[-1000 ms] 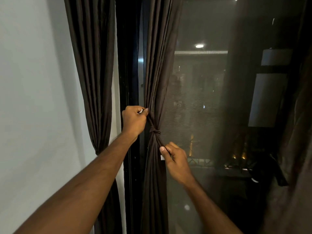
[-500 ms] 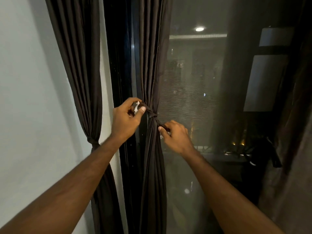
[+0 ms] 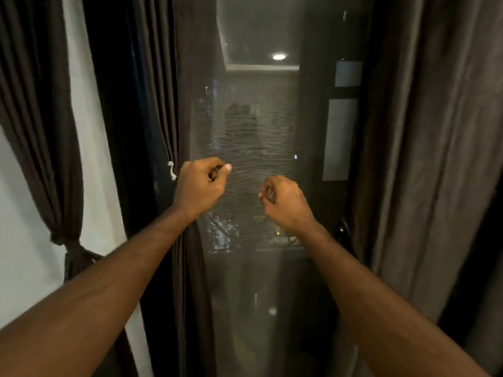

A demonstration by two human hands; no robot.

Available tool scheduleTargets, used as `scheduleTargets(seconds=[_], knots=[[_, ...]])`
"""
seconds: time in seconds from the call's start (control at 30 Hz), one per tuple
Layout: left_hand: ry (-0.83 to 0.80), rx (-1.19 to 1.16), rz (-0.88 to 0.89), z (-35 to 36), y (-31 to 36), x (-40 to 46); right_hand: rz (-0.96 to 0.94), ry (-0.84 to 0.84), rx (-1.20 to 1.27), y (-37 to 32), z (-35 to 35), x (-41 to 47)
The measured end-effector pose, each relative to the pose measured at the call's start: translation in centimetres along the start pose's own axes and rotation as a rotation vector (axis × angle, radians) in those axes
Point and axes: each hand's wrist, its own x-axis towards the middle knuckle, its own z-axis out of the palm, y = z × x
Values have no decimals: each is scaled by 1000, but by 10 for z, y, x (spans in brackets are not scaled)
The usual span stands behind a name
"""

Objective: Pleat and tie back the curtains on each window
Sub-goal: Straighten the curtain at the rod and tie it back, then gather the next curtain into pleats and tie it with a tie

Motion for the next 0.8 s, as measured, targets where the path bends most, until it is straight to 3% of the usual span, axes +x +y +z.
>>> scheduleTargets(seconds=[0.13, 0.47, 0.7, 0.8], knots=[[-88, -16, 57, 48, 46, 21, 49, 118, -37, 38, -57, -9], [-100, -71, 190, 148, 142, 121, 44, 387, -91, 109, -185, 23], [8, -138, 184, 195, 178, 203, -88, 532, -130, 143, -245, 72], [131, -179, 173, 203, 200, 252, -142, 571, -141, 153, -276, 103]])
